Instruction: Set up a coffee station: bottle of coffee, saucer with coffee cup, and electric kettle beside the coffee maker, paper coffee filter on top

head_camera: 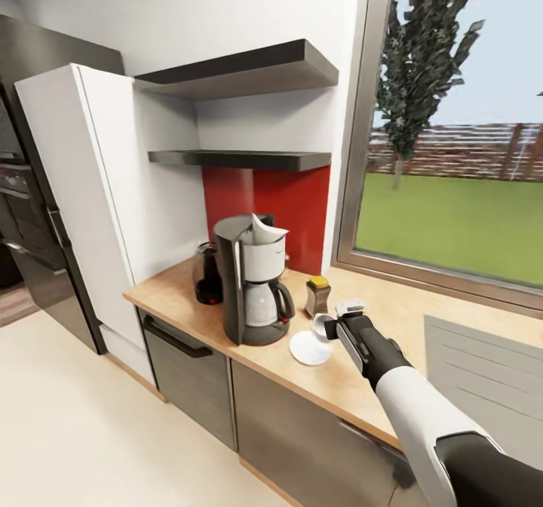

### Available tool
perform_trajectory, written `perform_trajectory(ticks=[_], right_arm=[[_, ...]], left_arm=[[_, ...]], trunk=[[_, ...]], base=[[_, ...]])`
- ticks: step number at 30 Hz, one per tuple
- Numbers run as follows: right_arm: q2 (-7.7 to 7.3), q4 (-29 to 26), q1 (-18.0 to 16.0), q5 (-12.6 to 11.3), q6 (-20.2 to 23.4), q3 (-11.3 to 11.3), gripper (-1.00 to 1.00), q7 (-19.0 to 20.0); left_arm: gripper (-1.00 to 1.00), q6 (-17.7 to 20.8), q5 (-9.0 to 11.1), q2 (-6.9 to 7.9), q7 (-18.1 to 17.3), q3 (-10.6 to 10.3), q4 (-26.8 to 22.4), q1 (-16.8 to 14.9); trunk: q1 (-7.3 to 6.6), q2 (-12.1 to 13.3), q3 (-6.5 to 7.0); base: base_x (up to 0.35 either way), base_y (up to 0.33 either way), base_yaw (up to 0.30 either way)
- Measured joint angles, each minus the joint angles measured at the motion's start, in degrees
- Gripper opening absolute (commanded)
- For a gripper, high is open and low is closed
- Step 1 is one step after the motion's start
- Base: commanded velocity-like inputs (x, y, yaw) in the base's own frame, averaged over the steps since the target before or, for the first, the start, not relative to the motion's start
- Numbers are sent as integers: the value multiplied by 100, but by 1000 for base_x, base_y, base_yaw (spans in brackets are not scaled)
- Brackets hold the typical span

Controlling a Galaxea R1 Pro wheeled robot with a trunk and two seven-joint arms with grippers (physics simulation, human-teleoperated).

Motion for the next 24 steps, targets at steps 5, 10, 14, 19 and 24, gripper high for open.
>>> perform_trajectory(ticks=[5,10,14,19,24], right_arm=[[0,157,1,-2,0,-2,-100,-14],[1,283,-1,1,0,-4,-100,-27],[2,292,0,7,2,-5,-100,-30],[2,296,0,24,8,-7,-100,-40],[-4,357,-1,34,8,-14,-100,-75]], left_arm=[[100,-1,0,2,-1,2,5,0],[100,-2,0,0,-2,-1,9,-1],[100,-2,0,0,-2,-1,9,-1],[100,-2,0,0,-2,-1,11,-1],[100,-2,-5,5,-3,-1,11,0]], trunk=[[1,1,0],[1,0,0],[1,0,0],[1,0,0],[-2,-1,-1]], base=[[20,255,0],[1,49,0],[0,4,0],[0,0,0],[184,0,0]])
